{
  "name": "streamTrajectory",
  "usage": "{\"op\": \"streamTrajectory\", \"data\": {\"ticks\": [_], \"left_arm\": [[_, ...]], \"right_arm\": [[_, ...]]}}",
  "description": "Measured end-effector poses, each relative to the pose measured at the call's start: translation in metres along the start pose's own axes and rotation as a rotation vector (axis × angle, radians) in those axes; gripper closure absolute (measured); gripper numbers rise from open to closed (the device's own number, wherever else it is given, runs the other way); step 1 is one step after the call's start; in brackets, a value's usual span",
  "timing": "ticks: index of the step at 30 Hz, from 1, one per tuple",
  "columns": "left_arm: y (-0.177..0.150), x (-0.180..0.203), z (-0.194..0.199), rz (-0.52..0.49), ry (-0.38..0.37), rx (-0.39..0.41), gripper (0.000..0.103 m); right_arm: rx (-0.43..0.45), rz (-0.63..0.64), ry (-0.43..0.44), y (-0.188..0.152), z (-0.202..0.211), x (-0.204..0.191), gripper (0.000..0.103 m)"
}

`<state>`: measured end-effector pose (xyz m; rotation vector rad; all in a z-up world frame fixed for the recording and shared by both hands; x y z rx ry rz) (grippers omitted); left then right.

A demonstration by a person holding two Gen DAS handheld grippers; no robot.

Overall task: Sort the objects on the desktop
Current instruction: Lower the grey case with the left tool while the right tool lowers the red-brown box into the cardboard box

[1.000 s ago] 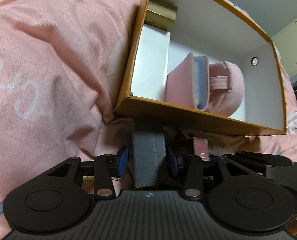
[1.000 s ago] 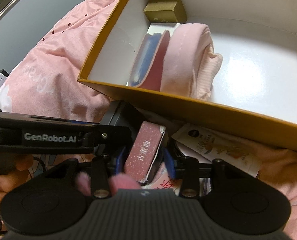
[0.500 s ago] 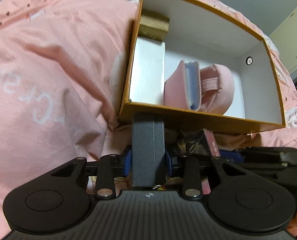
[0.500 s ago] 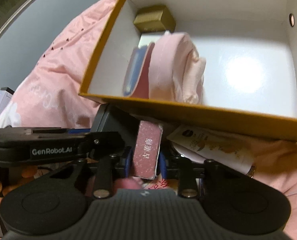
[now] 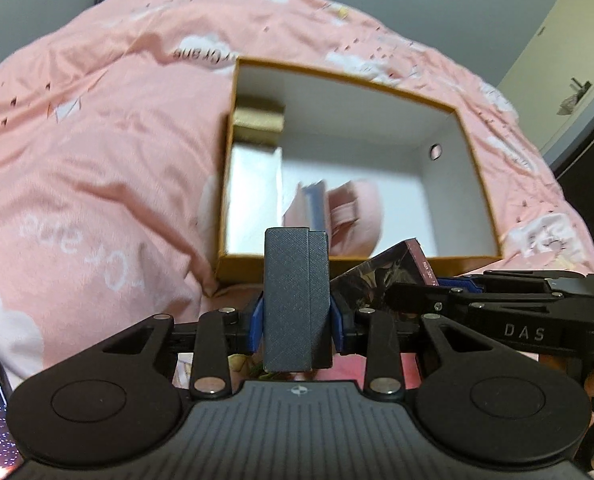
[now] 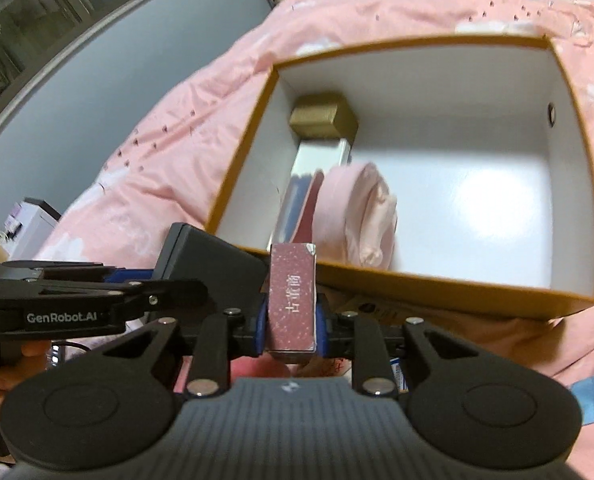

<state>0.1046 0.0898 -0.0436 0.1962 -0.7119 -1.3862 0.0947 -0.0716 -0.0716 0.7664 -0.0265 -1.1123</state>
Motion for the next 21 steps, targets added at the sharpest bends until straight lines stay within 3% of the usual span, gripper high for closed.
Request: {"op": "streamTrajectory", "data": {"ticks": [6,13,21], "left_arm": [[0.014,0.016,0.017,-0.025,-0.054,0.058,0.066],[0.039,0.039,0.021,-0.054,-0.129,0.110,0.066],[0.063,0.071,-0.016,-0.092,-0.169,0.101,0.066]], "right_arm": [[0.067,-0.021,0.025,0.007,0.035,0.004,0.078],[0.187,-0.047,-0.024,0.020,0.072,0.019,0.078],[0.233,-0.107,-0.127,0.033,0.070,0.054,0.078]]}}
Point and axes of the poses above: each gripper's, at about its wrist camera, not at the fingertips, and z roughly against the way its jaws point, x to its right, y to its top, the point moved 4 cm from there along -z, roughly the way its jaws point, and after that the axes turned 3 degrees about -y, right-handed, at the moved point
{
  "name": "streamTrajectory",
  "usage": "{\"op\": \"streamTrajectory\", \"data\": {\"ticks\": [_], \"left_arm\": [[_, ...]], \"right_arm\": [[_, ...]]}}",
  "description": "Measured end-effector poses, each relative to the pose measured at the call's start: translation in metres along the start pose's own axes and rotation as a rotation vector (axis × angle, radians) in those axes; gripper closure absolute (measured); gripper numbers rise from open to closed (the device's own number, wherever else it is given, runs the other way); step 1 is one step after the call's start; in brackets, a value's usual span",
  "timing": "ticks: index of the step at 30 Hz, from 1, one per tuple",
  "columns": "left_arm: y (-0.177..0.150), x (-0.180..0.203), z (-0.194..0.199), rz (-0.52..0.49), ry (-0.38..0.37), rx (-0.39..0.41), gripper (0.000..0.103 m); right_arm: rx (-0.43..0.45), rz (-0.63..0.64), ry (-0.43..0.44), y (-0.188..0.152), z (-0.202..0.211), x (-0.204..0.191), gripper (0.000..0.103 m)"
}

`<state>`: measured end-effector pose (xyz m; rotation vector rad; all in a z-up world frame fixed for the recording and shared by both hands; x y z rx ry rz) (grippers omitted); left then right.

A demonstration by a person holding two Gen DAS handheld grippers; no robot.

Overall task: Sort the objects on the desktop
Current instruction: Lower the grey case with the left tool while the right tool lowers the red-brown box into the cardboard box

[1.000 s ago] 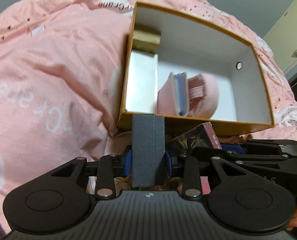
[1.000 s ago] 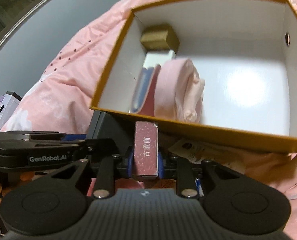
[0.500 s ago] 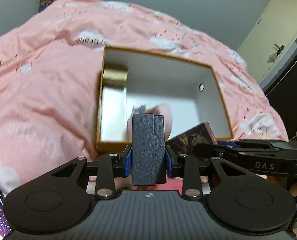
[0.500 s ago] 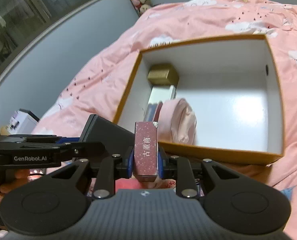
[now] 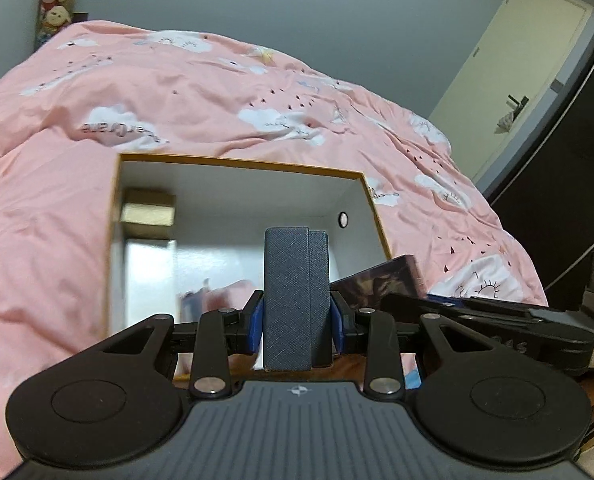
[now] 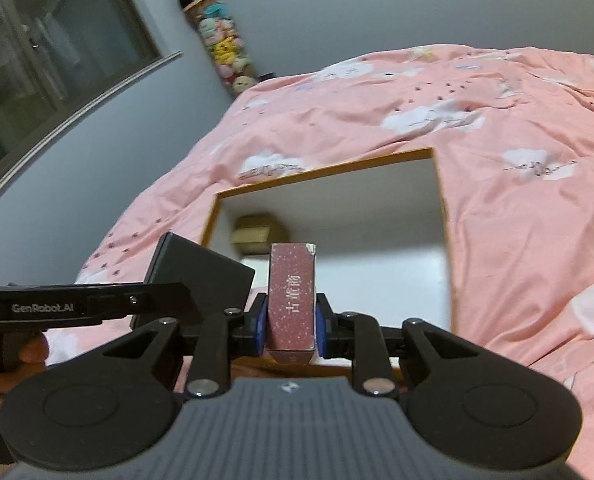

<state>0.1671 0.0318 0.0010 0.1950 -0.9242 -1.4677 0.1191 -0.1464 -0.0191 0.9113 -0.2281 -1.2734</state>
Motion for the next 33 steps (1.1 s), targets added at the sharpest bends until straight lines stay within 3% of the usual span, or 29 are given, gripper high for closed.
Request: {"op": "streamTrajectory", "data": {"ticks": [9,17,22,33], "left_arm": [[-0.004,0.008,-0.063,-0.034,0.076,-0.103,0.066],[-0.015,0.012,-0.092,-0.067,0.190,-0.182,0.066],[-0.019,0.012,-0.099,-0.075,0.236,-0.192,0.065],[-0.023,0.003,-0.106,-0.054,0.235,-0.251,0.064]], "right_arm": [[-0.063,-0.056,-0.093,-0.003,-0.042,0.039,0.078],[-0.124,-0.055,-0.110,-0.005,-0.069,0.046,0.078],[-0.161,-0.063,-0.112,-0.009,-0.080,0.047,0.078],[-0.174,-0.062,-0.104,-0.009,-0.084,0.046,0.078]]}}
Point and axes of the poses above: each gripper's, at about its wrist camera, not at the fingertips, and z roughly against the way its jaws point, x to its right, y to its top, the point moved 4 cm from there along -z, roughly the way its jaws point, and after that the axes turned 3 degrees about -y, right-handed, at the moved point
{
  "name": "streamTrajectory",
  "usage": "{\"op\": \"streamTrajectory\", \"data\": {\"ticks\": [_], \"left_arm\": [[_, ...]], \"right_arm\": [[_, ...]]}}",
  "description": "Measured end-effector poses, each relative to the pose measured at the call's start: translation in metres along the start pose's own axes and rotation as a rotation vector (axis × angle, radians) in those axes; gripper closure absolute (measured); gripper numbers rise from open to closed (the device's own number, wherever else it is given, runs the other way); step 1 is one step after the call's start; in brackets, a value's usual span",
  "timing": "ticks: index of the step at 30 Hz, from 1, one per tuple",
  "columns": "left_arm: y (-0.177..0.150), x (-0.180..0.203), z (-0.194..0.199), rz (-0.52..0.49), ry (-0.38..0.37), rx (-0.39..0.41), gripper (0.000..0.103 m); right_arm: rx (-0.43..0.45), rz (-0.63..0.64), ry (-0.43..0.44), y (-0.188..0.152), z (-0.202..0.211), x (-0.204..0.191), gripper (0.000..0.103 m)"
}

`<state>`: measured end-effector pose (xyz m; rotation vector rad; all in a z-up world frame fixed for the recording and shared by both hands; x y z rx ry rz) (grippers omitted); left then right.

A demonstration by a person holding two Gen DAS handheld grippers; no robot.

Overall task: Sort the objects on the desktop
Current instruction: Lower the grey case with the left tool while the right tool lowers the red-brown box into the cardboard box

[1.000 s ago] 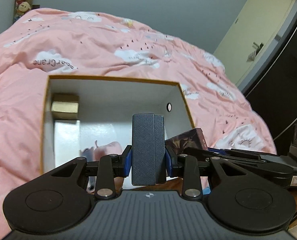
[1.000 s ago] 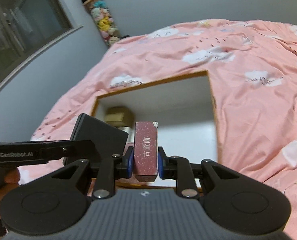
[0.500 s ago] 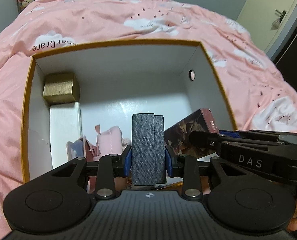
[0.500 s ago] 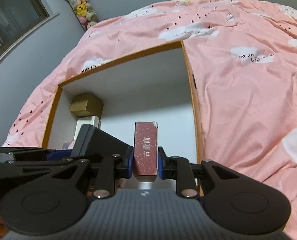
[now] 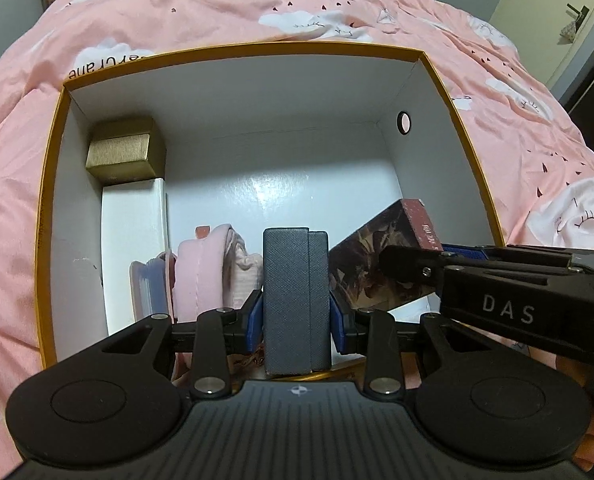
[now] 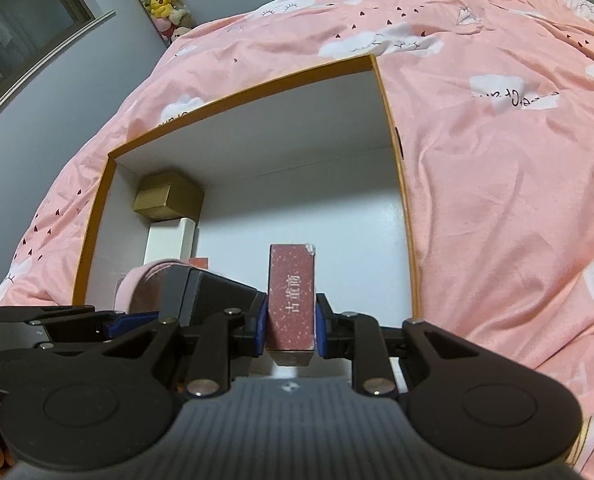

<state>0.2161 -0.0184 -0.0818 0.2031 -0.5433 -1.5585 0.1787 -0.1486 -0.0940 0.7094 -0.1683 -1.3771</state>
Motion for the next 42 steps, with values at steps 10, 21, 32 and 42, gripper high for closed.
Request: {"op": "streamTrajectory", "data": {"ticks": [10,21,32,42], "left_arm": [[-0.002,-0.002,0.007,-0.014,-0.054,-0.004,0.055],[0.005,-0.039,0.056,0.067,-0.074,0.149,0.053],[-0.006,-0.079,0.045,0.182,-0.147,0.103,0.054],[-0.011,-0.079,0.041,0.199,-0.179,0.095,0.058]], "right_arm": [[-0.007,0.004,-0.017,0.000,-0.006,-0.004,0.078],[-0.028,0.027,-0.042,-0.007,-0.017,-0.011,0.078],[-0.042,0.045,-0.054,-0.013,-0.026,-0.028,0.078],[-0.075,0.044,-0.037,-0.017,-0.033,-0.040,0.072]]}}
Point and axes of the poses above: each gripper's, at about its wrist camera, not at the fingertips, and z roughly against the way its jaws point, x to its right, y to its top, the point moved 4 cm from there along -z, roughly the way its jaws point, and after that the axes turned 3 degrees about -y, right-handed, at the moved point
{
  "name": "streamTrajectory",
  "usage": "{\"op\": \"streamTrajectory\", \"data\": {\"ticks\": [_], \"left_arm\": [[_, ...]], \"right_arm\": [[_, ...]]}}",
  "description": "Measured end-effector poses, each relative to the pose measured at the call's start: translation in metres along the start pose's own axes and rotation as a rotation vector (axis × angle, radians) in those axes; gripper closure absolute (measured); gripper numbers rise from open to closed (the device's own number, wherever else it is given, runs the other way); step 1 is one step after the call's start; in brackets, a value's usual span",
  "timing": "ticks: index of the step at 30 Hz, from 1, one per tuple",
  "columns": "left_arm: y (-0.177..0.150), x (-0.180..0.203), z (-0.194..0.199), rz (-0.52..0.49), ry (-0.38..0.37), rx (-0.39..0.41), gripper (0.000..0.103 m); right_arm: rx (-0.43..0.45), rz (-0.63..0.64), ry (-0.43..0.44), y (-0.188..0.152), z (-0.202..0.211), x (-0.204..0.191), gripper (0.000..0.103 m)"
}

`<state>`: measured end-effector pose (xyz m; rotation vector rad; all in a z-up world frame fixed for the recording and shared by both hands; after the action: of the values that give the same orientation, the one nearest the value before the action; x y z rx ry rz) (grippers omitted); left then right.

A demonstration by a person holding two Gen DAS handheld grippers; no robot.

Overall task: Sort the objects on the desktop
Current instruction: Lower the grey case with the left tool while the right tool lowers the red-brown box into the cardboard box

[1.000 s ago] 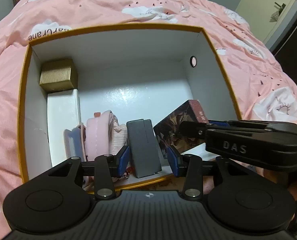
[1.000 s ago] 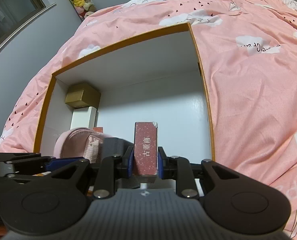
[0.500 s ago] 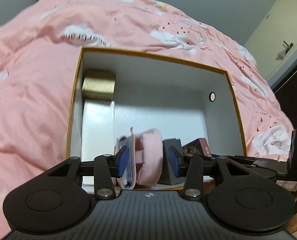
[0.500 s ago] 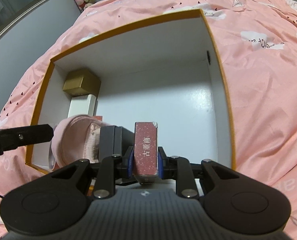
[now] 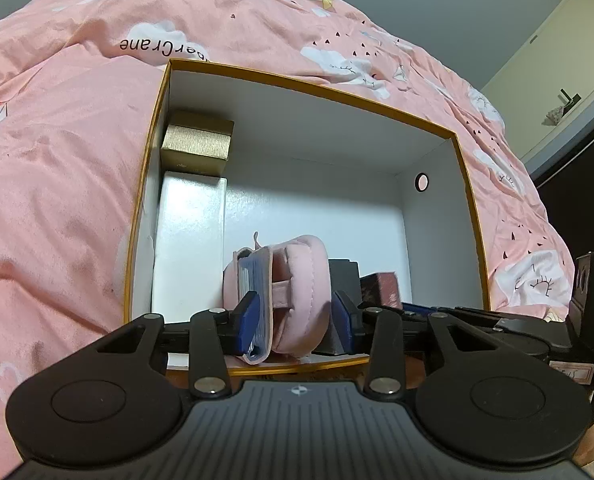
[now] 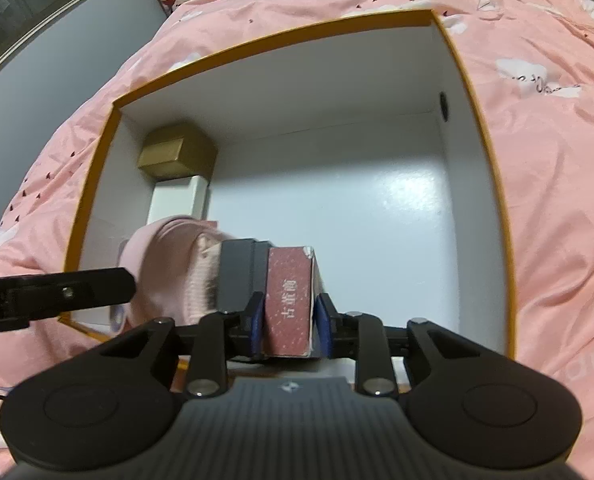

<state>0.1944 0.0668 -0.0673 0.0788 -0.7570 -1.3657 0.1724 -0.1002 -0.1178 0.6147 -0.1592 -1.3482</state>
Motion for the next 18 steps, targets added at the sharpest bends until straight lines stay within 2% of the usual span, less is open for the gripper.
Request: {"op": "streamTrajectory", "data": {"ticks": [10,18], "left_arm": [[-0.003,0.007,0.004,-0.047,0.030,0.028,0.058],[-0.009,0.025,0.018,-0.138,0.087,0.101,0.058]], "right_arm": [[0.024,0.006,0.007,-0.001,0.010,-0.005,0.070],[0.124,0.085,-0.014,-0.009,0.036,-0.013,0.061]]}}
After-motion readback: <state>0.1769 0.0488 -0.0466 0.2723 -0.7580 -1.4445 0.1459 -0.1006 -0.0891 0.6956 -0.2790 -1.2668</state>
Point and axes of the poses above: each gripper's, at about its wrist camera, not at the fingertips, and z roughly against the way its jaws point, x to its right, y to its top, the point moved 4 cm from there along -z, roughly the way its jaws point, and after that the axes turned 3 degrees about -y, right-handed, at the moved point
